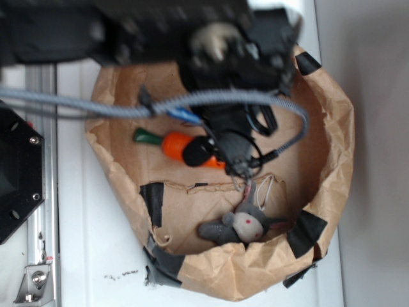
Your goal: Grab the silver keys.
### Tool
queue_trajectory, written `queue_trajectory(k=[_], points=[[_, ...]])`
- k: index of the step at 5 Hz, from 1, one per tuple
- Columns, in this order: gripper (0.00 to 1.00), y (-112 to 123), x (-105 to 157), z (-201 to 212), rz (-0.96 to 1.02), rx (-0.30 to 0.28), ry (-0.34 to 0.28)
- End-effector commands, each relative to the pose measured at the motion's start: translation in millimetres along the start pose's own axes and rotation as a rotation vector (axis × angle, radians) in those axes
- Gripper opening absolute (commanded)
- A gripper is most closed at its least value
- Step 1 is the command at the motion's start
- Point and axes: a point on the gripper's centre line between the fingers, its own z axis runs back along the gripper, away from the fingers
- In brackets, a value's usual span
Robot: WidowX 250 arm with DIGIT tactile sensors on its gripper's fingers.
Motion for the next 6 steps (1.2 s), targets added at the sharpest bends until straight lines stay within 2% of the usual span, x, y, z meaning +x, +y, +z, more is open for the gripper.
queue_trajectory(k=[1,2,3,4,6], points=[[0.0,-13.3,24.3,5.4,0.066,-0.044,-0.064],[0.0,-19.5,26.9,1.7,0.08,-0.049,-0.071],[0.0,-20.7,22.1,1.6,0.06,-0.047,-0.131],[0.0,-20.6,20.2,1.6,0.057,-0.049,-0.142],[0.0,-30.2,12.2,-4.0,0.056,0.012,-0.214]])
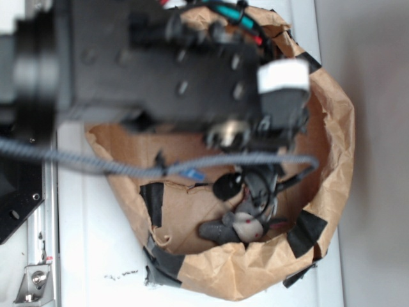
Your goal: Grab the silver keys.
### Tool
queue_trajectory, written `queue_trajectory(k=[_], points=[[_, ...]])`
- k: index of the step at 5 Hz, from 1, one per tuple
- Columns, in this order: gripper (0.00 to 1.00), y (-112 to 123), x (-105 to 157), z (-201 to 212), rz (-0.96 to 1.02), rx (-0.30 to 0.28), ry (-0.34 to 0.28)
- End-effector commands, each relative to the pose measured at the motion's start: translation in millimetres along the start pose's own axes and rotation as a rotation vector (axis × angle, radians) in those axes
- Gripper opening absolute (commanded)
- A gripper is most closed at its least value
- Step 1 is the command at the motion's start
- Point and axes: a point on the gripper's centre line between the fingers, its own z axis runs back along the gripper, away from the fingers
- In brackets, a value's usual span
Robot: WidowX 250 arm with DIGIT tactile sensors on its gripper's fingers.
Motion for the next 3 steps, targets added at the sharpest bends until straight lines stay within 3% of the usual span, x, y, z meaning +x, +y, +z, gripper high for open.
queue_trajectory(k=[1,2,3], points=[[0.0,-13.2,0.1,12.1,0.019,0.022,-0.09],[0.0,-15.4,-5.3,5.8,0.04,0.034,-0.056],[0.0,-14.5,-8.1,2.1,0.061,0.042,-0.095]])
